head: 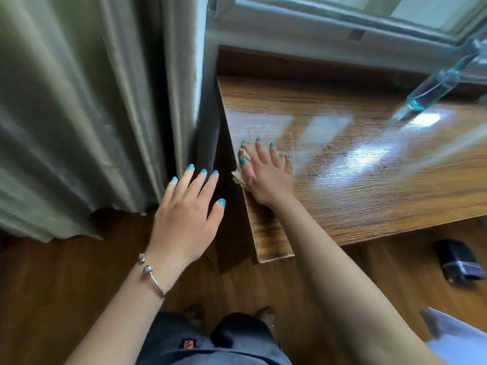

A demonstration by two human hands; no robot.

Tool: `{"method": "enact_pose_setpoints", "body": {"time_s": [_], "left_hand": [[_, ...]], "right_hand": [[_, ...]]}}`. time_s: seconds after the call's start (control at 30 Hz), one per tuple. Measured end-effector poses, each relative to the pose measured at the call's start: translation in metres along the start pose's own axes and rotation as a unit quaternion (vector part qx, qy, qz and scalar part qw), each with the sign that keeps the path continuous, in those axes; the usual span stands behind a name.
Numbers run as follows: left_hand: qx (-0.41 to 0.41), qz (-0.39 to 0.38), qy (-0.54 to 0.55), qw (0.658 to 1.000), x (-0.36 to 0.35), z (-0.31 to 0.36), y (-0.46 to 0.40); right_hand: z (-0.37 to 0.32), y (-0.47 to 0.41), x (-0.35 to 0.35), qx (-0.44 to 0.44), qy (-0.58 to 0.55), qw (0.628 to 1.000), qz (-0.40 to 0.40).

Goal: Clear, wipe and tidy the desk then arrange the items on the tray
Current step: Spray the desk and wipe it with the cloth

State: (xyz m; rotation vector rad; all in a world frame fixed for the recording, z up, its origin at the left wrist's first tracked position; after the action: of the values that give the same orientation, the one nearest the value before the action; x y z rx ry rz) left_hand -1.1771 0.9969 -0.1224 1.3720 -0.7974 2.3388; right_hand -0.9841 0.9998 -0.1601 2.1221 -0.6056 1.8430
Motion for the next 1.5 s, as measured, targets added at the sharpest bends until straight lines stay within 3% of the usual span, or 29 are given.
{"method": "enact_pose_setpoints", "body": {"time_s": [0.1,0.3,0.53,0.67,0.73,0.83,0.87,0.93,1.0,1.07,1.13,1.17,1.23,1.33,1.43,1.5], "left_hand": [[0.01,-0.002,0.0,1.0,-0.003,0.0,0.001],[0.041,-0.034,0.031,0.998,-0.027,0.011,-0.012],[0.074,0.028,0.055,0.995,-0.039,0.044,-0.059],[0.094,0.019,0.04,0.995,-0.067,0.08,-0.09],[0.073,-0.024,0.001,0.997,-0.09,0.105,-0.099],[0.071,-0.064,-0.033,0.995,-0.118,0.139,-0.108],[0.076,-0.068,-0.042,0.994,-0.124,0.149,-0.109],[0.094,-0.076,-0.06,0.991,-0.13,0.162,-0.11],[0.12,-0.083,-0.063,0.987,-0.129,0.166,-0.106],[0.143,-0.094,-0.053,0.984,-0.124,0.166,-0.102],[0.162,-0.113,-0.026,0.98,-0.117,0.168,-0.101],[0.167,-0.119,-0.009,0.979,-0.114,0.172,-0.105],[0.169,-0.114,0.038,0.978,-0.111,0.183,-0.117],[0.182,-0.126,0.112,0.969,-0.118,0.2,-0.136],[0.141,-0.174,0.035,0.974,-0.129,0.205,-0.145],[0.127,-0.175,0.002,0.976,-0.131,0.206,-0.152]], "right_hand": [[0.002,-0.003,-0.004,-0.014,-0.008,1.0,0.004],[0.013,0.091,-0.002,0.028,0.001,0.999,0.04],[0.018,-0.027,0.0,0.047,-0.007,0.999,0.01],[0.049,-0.006,-0.001,0.149,-0.045,0.988,-0.003],[0.122,-0.018,0.01,0.111,-0.029,0.993,0.007],[0.25,-0.044,0.032,-0.085,0.021,0.996,0.006],[0.272,-0.047,0.038,-0.139,0.028,0.99,0.017],[0.263,-0.051,0.035,-0.167,0.03,0.985,0.031],[0.221,-0.051,0.025,-0.09,0.001,0.996,0.015],[0.194,-0.043,0.021,0.061,-0.012,0.998,-0.004],[0.212,-0.042,0.028,0.169,-0.007,0.985,-0.021],[0.234,-0.045,0.032,0.182,-0.005,0.983,-0.023],[0.296,-0.052,0.04,0.112,0.012,0.993,-0.02],[0.375,-0.057,0.055,-0.078,0.034,0.996,-0.006],[0.361,-0.06,0.051,-0.193,0.032,0.98,0.029],[0.315,-0.065,0.043,-0.157,0.039,0.986,0.031]]}}
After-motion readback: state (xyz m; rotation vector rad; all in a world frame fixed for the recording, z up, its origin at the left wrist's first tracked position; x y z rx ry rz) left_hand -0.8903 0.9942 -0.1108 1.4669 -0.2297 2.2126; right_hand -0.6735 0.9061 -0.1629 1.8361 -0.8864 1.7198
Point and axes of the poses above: each hand's wrist, its own y-axis away from the middle knuckle, its own x-axis out of the back of the hand, z = x × y, the point moved 7 cm from there along -y, towards the middle knuckle, and after that the axes turned 13 degrees about z, right-handed, at the moved point
